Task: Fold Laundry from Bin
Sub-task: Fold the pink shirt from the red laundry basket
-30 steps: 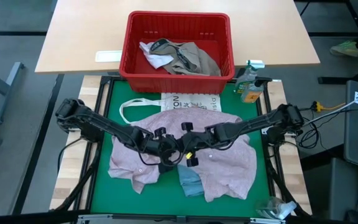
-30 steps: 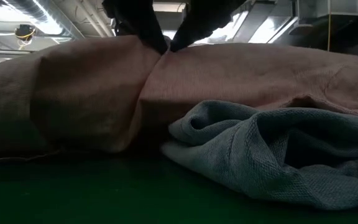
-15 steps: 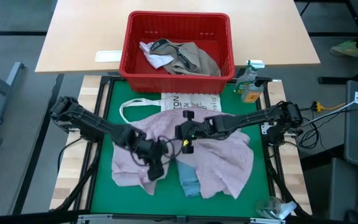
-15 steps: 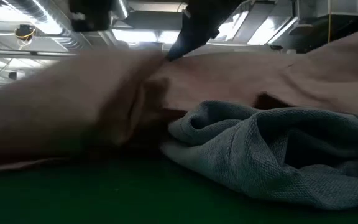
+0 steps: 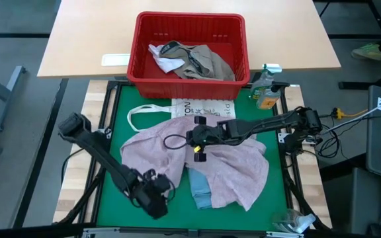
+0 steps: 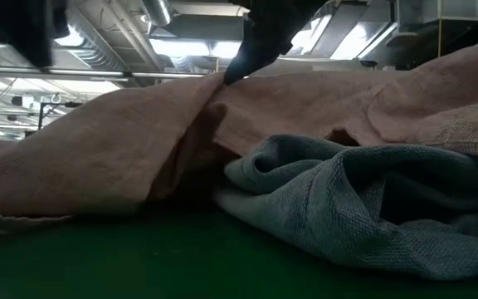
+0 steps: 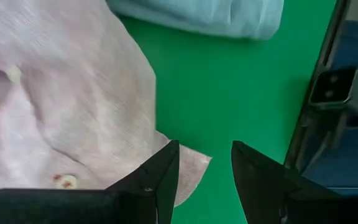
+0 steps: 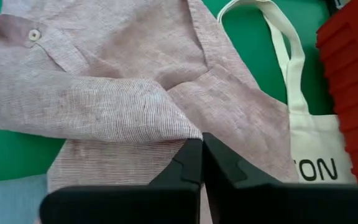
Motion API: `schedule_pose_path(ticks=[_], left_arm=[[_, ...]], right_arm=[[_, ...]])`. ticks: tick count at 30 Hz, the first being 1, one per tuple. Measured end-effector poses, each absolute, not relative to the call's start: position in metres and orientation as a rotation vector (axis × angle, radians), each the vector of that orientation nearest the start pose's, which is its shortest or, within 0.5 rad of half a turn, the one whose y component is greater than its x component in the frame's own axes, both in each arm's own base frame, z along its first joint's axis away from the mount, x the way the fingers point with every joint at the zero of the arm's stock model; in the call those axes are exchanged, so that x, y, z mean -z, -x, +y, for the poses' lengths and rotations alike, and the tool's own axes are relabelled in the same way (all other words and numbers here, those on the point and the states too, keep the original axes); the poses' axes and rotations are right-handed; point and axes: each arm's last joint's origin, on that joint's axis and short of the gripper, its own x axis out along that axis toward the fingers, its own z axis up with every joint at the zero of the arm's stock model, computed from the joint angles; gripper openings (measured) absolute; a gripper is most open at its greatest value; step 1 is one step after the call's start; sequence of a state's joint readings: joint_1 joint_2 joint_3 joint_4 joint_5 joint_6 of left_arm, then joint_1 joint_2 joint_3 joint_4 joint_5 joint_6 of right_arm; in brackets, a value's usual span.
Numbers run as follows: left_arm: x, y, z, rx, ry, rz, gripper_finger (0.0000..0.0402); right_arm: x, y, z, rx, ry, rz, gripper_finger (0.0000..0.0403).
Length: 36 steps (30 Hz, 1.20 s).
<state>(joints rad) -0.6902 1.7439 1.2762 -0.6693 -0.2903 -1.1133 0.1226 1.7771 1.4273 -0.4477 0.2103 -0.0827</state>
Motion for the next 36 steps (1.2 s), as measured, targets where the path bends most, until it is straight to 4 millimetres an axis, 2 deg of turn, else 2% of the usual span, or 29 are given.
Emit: schedule_pose_path(ticks=[6,14,17,21,26,30,36], left_arm=[[-0.178,-0.277,-0.235,-0.298,0.343,1.079,0.0140],[-0.136,-0.290,-0.225,-0.452,0.292,1.117,0.0140],[-0.131,-0.293,-0.222,-0.492,0.311,1.128,0.0138],[-0.130,-0.294,-0.221,-0.504,0.305,1.126,0.0104],[-0.135,-0.291,-0.219,-0.510,0.324,1.131,0.0016],[-0.146,-0.284,-0.214,-0.521,0.325,1.171,0.0005],[-0.182,-0.270,-0.207,-0.520,0.334,1.152,0.0002]], right_arm=[[-0.266,-0.389,0.043,0.038,0.206,0.789,0.0007],[-0.266,-0.389,0.043,0.023,0.201,0.789,0.0007],[-0.266,-0.389,0.044,0.012,0.196,0.790,0.0007],[-0.265,-0.389,0.044,0.007,0.190,0.799,0.0007],[-0.264,-0.387,0.043,0.006,0.192,0.824,0.0007],[-0.263,-0.386,0.043,0.006,0.193,0.832,0.0007],[-0.261,-0.384,0.042,0.046,0.214,0.861,0.0007]])
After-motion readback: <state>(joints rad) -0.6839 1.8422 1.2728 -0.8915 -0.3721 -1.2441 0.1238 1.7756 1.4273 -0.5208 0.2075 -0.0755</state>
